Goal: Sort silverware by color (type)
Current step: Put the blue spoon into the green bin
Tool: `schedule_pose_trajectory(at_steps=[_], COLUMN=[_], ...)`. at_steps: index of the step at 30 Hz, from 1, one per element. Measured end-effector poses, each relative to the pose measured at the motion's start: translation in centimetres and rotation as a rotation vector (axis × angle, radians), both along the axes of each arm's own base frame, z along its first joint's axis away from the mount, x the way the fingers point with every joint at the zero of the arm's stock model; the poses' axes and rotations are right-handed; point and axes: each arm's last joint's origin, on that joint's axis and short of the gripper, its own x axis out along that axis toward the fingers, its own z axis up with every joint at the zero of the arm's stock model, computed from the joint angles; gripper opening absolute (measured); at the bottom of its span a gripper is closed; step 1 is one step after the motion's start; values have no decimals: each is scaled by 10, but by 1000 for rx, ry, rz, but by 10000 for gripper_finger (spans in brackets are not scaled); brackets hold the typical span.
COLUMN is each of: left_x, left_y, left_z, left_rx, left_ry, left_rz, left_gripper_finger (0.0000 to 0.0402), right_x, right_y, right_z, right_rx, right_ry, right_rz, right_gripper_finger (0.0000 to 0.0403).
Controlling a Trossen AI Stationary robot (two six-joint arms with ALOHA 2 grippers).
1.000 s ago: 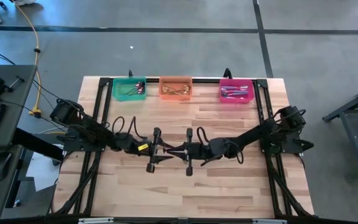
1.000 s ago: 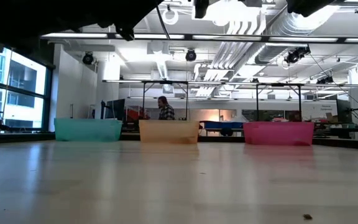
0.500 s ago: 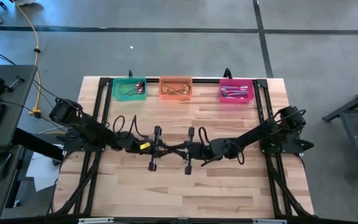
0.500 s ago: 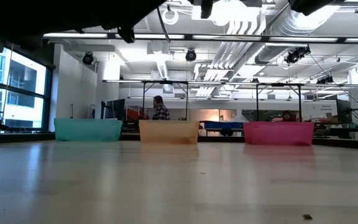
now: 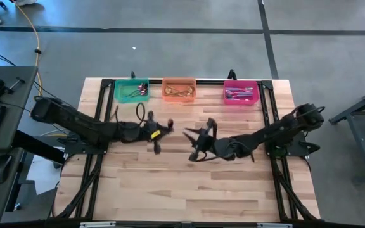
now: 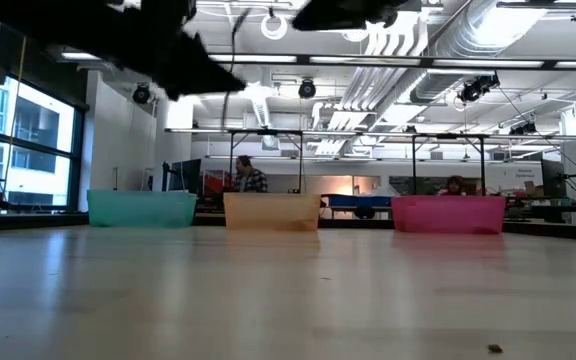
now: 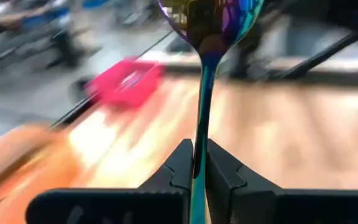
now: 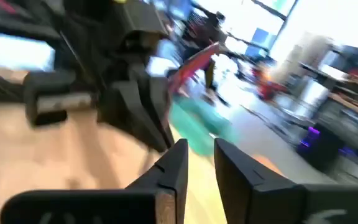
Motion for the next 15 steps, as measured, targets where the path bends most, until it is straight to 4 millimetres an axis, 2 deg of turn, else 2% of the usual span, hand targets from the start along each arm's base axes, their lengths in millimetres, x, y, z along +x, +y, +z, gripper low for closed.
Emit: schedule_pose_trajectory(at_steps=[3, 6, 9, 15], left_x=[-16, -35, -49, -71], left_y=[25, 54, 84, 151], left_z=[-2, -2, 2, 15], left_rx=[17, 19, 33, 33], left_ry=[163, 358, 520, 764], left_rz=[157, 334, 471, 543], left_gripper_finger=[8, 8, 7, 7], right_x=[-14, -29, -43, -63], right_y=[-8, -19, -31, -39], right_z=[-1, -12, -25, -38], right_rx=[-31, -63, -47, -22], right_ry=[120, 265, 366, 408], right_rz=[-125, -262, -369, -513], right_gripper_finger=[47, 13, 7, 2])
